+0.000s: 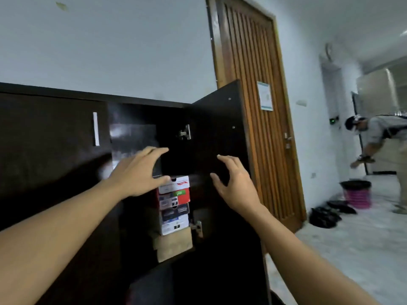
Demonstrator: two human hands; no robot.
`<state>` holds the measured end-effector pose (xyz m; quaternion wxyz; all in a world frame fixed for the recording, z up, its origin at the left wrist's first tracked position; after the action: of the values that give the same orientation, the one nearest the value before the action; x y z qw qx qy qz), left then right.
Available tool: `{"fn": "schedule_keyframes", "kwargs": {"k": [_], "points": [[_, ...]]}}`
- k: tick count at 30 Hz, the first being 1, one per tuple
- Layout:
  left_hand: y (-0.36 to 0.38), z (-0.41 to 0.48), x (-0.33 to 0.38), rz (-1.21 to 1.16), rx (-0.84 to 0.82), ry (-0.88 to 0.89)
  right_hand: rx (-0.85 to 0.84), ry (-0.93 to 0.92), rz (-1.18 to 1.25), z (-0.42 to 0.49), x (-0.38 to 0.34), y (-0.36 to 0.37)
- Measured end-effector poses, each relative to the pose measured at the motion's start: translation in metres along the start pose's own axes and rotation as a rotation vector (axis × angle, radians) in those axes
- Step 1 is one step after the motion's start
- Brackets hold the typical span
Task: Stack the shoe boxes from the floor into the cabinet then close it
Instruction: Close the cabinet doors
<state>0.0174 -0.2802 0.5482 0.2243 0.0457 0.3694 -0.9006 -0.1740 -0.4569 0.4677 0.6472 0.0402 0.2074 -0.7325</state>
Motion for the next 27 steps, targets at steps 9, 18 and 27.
{"fn": "schedule_keyframes", "kwargs": {"k": [9,18,27], "points": [[0.048,0.094,0.171,0.067,0.017,0.275,-0.090,0.345,0.223,-0.026,0.125,-0.065],[0.071,0.116,0.195,0.134,-0.003,0.275,-0.194,0.577,0.759,-0.020,0.147,-0.040],[0.045,0.073,0.120,0.121,0.286,0.319,-0.312,0.479,0.808,-0.012,0.079,0.000]]}}
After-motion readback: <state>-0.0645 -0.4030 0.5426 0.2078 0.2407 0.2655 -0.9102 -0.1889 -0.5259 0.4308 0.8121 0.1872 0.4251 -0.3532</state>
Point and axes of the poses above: each hand's wrist, its own z-axis towards the middle knuckle, its own y-axis out of the palm, x = y × z, the point moved 1 cm from there along z, towards the middle knuckle, and after that the axes turned 2 degrees about x, right-handed, at the moved point
